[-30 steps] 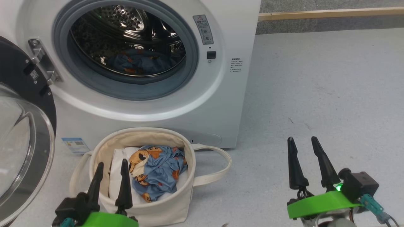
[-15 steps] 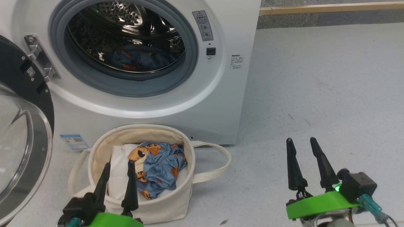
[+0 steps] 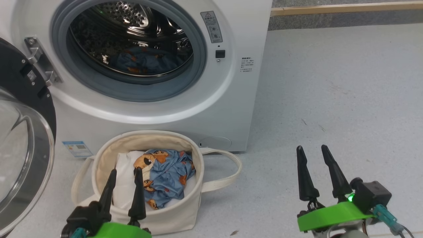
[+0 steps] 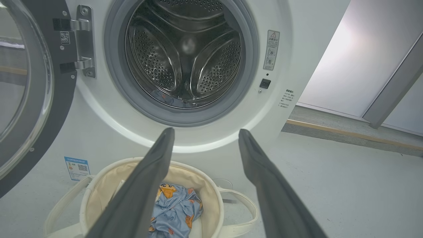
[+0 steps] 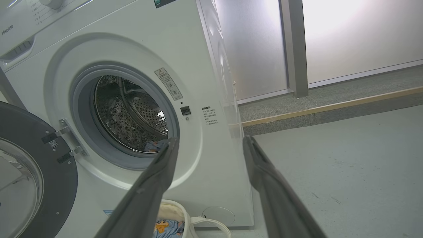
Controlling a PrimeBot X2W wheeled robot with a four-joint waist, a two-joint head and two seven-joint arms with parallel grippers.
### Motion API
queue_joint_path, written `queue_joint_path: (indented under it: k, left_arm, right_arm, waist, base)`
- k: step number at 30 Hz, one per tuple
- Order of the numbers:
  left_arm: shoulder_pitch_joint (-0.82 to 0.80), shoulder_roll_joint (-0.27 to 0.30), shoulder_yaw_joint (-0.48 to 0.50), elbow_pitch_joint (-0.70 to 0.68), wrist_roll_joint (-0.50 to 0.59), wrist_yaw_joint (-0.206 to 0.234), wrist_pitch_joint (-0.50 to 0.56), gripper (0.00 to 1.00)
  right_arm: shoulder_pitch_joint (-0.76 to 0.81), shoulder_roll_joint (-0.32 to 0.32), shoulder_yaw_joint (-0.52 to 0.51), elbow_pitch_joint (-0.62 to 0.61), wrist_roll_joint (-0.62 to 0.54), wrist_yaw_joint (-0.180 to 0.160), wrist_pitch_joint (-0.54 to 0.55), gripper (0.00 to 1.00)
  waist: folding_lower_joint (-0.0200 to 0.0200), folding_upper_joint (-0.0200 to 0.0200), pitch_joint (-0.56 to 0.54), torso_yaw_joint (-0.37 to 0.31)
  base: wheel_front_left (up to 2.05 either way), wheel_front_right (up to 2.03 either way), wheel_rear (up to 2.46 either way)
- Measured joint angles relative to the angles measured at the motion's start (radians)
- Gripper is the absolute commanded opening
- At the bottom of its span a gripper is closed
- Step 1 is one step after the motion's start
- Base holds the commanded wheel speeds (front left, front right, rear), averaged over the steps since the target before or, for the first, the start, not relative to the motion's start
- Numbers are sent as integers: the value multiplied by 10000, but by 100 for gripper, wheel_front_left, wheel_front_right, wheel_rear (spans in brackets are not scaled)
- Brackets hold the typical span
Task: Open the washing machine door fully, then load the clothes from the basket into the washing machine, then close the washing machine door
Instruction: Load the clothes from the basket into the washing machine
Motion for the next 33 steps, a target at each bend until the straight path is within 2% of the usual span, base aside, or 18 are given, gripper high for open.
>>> queue_joint_path:
  k: [8, 13, 18, 24, 28, 33]
  left_arm:
    - [1, 4, -219, 288, -61, 109, 0, 100]
    - [-152, 6, -244, 437, -136, 221, 0, 100]
    - [-1231, 0, -268, 1022, -353, 309, 0, 100]
    - [-3213, -10, -272, 2930, 424, 606, 0, 100]
    - [-4680, -12, -288, 4550, 982, 650, 0, 100]
    - [-6672, 4, -255, 6715, 1290, 719, 0, 100]
  right_arm:
    - [28, 0, 184, 2, -84, 0, 0, 100]
    - [198, 15, 313, -29, -205, -2, 0, 100]
    - [-88, 15, 86, -397, -324, -2, 0, 100]
    - [-1182, 21, 8, -865, -466, -2, -2, 100]
    - [-1670, 17, -13, -1287, 504, -2, 0, 100]
    - [-2444, 17, 203, -1835, 303, -2, -2, 100]
  waist:
    - [0, 0, 119, 22]
    - [-1, 0, 718, -19]
    - [0, 0, 1679, -90]
    - [3, 0, 3154, -241]
    - [4, -1, 4224, -379]
    - [5, -1, 5548, -534]
  base:
    - [0, 0, 0]
    - [0, 0, 0]
    - [0, 0, 0]
    - [0, 0, 0]
    - [0, 0, 0]
    - [0, 0, 0]
